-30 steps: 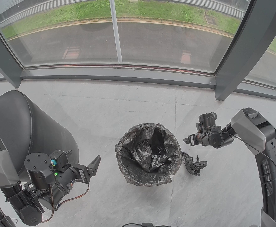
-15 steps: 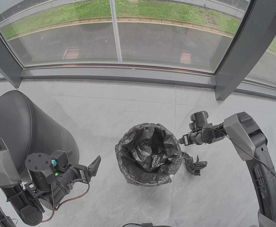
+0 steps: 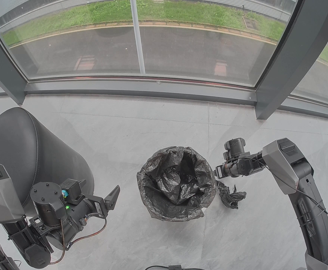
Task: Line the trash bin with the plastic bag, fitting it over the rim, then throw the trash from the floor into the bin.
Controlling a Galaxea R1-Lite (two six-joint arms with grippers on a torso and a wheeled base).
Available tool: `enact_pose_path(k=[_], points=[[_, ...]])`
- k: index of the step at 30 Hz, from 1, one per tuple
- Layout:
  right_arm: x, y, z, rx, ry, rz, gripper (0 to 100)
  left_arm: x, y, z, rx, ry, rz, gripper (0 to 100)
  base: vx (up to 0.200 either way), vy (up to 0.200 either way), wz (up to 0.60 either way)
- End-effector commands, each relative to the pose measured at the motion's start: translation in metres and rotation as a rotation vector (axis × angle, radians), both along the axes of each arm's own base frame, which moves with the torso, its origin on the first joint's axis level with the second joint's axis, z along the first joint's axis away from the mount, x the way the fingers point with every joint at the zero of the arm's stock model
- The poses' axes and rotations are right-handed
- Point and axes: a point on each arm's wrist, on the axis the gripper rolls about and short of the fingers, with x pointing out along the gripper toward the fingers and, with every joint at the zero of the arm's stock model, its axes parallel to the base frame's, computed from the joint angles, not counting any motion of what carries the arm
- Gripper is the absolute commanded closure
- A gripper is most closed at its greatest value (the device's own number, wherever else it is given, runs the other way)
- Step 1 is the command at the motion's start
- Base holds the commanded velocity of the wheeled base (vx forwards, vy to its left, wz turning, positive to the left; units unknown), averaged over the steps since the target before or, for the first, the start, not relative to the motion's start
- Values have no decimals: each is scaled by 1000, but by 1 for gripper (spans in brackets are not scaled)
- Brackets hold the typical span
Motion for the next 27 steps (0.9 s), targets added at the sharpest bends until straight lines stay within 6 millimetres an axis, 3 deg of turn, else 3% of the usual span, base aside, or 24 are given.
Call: enact_pose_path(k=[1,9,15,16,17,18,22,23,24,27], points=[[0,0,-6,-3,8,-1,100,0,0,0,1,1,0,0,0,0,0],[0,0,0,5,-2,-11,100,0,0,0,-2,0,1,0,0,0,0],[-2,-2,57,23,-87,-86,100,0,0,1,-5,-5,1,0,0,0,0],[-2,-2,60,24,-90,-86,100,0,0,1,-5,-5,1,0,0,0,0],[-10,-4,90,30,-122,-92,100,-1,0,2,-5,-6,1,0,0,0,0],[-12,-5,96,30,-129,-95,100,-1,0,2,-5,-6,1,0,0,0,0],[-41,-12,172,8,-233,-147,100,-1,0,2,-7,-6,1,0,0,0,0],[-44,-12,176,6,-238,-150,100,-1,0,2,-7,-6,1,0,0,0,0],[-60,-10,197,5,-262,-148,100,-1,0,2,-9,-7,0,0,0,0,0],[-95,-4,235,44,-328,-107,100,-2,1,4,-13,-14,0,0,0,0,0]])
